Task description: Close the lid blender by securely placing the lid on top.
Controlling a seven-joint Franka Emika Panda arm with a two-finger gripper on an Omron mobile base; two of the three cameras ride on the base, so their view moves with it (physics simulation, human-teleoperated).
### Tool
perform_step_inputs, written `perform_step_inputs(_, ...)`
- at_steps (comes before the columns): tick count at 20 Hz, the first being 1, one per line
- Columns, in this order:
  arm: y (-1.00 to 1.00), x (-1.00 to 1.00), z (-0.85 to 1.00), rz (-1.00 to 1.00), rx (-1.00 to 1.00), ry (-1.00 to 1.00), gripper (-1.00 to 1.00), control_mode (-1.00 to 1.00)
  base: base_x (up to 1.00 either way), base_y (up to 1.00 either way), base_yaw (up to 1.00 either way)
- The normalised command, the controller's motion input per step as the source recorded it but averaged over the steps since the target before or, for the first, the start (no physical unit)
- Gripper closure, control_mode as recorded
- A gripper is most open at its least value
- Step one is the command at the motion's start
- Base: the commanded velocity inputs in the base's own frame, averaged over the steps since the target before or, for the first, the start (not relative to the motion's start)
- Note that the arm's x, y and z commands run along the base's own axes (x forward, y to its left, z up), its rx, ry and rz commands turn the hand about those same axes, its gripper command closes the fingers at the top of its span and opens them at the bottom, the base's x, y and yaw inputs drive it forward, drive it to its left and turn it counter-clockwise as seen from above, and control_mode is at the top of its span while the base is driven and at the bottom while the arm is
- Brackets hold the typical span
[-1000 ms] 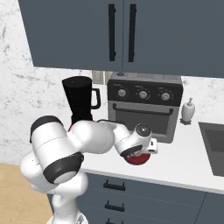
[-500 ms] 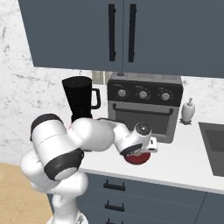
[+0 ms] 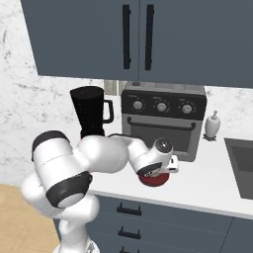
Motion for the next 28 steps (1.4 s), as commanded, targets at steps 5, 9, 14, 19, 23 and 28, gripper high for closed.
perform_step_inputs(5,0.08,-0.36,0.71,0.04,0.01,-0.02,1.0,-1.0,0.0,0.0,0.0)
perform_step_inputs(9,0.09,-0.42,0.94,0.04,0.0,-0.06,1.0,-1.0,0.0,0.0,0.0)
perform_step_inputs(14,0.15,-0.42,0.95,0.03,0.0,-0.11,1.0,-1.0,0.0,0.0,0.0)
perform_step_inputs(19,0.22,-0.38,0.88,0.02,0.0,-0.15,1.0,-1.0,0.0,0.0,0.0)
perform_step_inputs(23,0.26,-0.25,0.96,0.02,0.0,-0.15,1.0,-1.0,0.0,0.0,0.0)
perform_step_inputs(28,0.29,-0.15,1.0,0.02,0.0,-0.12,1.0,-1.0,0.0,0.0,0.0)
